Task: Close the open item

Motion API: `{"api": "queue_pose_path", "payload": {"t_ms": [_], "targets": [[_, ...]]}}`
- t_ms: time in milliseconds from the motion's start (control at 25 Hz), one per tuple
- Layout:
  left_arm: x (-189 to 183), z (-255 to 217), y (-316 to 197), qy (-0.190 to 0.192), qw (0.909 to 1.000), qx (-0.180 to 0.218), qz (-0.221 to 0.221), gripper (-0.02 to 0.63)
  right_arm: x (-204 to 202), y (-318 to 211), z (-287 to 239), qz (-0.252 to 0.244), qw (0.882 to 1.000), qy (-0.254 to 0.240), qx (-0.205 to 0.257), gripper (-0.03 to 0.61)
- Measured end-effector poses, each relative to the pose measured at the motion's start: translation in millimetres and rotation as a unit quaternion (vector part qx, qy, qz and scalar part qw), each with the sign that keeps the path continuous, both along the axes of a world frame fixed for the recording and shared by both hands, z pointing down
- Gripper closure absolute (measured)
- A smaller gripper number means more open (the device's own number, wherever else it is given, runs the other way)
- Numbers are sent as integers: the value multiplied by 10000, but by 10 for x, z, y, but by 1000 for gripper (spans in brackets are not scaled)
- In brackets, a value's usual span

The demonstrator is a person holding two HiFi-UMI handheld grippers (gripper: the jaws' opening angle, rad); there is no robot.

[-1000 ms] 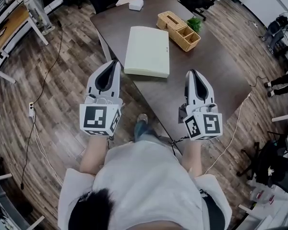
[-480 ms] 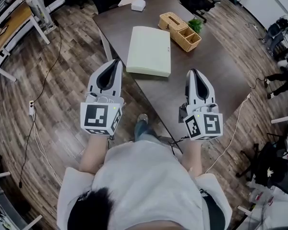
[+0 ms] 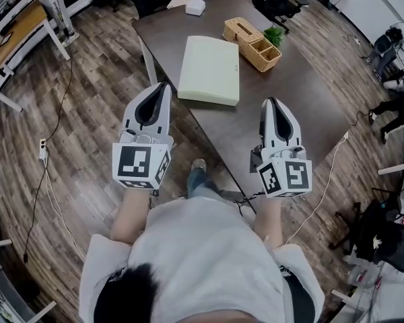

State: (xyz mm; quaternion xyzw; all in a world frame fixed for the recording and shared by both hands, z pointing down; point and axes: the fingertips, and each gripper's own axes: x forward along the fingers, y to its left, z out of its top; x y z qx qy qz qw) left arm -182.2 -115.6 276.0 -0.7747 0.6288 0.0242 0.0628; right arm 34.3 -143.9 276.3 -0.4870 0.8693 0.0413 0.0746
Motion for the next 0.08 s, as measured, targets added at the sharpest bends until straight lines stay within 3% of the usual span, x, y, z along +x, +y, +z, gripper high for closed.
{"api": "queue_pose_path", "payload": {"t_ms": [80], "targets": [[10,4,41,15,10000,4,-5,606,20,45,6,17,10000,-19,-10,565]]}}
